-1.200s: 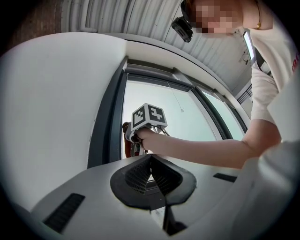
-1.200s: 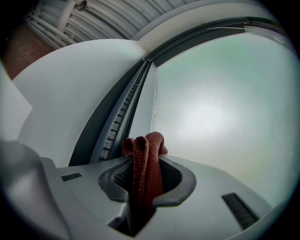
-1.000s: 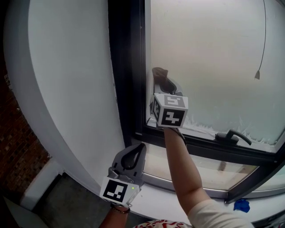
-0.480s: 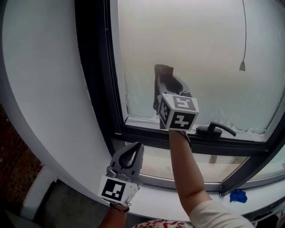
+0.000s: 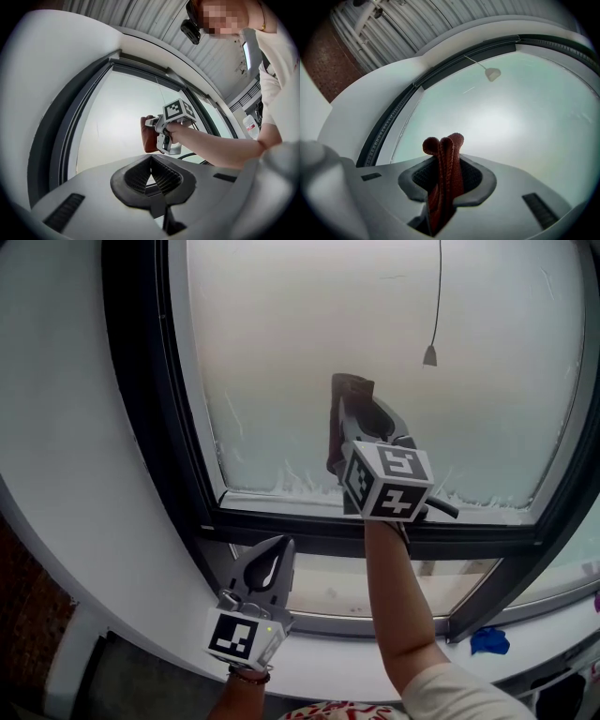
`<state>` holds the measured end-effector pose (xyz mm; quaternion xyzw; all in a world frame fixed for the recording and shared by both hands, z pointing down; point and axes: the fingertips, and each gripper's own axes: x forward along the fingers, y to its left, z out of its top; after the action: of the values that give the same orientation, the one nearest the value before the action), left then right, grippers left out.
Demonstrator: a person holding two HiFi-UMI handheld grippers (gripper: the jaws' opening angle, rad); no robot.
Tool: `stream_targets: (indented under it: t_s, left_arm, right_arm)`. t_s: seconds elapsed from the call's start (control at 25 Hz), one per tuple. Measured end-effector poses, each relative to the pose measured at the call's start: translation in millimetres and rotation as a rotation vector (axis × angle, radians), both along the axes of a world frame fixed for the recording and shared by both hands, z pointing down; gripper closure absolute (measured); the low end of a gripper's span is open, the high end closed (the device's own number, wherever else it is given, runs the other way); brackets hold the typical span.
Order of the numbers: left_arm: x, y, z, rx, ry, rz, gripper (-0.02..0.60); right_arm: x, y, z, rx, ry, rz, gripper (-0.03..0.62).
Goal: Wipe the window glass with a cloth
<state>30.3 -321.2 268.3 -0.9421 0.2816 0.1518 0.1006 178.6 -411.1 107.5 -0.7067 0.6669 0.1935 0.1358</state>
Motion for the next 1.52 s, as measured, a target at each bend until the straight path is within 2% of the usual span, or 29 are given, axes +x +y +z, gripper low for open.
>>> stream_targets:
  t_s: [0.44, 0.72, 1.08, 1.52]
  left_arm:
    - [63.2, 17.6, -2.1, -0.002, 0.01, 0.069, 0.561]
    - [103.9, 28.5, 4.0, 0.024, -0.036, 0.104, 0.561]
    - [143.8, 47.9, -2.5, 0.035, -0.04, 0.147, 0.561]
    - [191.7, 72.0, 0.3, 0.04, -0.039, 0.188, 0.561]
  right_arm:
    - [73.5, 48.0, -2.2, 0.014, 0.008, 0.072, 0.49]
    - [119.0, 77.2, -2.5, 0.019, 0.011, 0.123, 0.487]
    - [168.2, 108.1, -1.1, 0.021, -0.004, 0.162, 0.487]
    - [231.2, 149.5, -7.6, 0.02, 0.042, 0.25, 0.485]
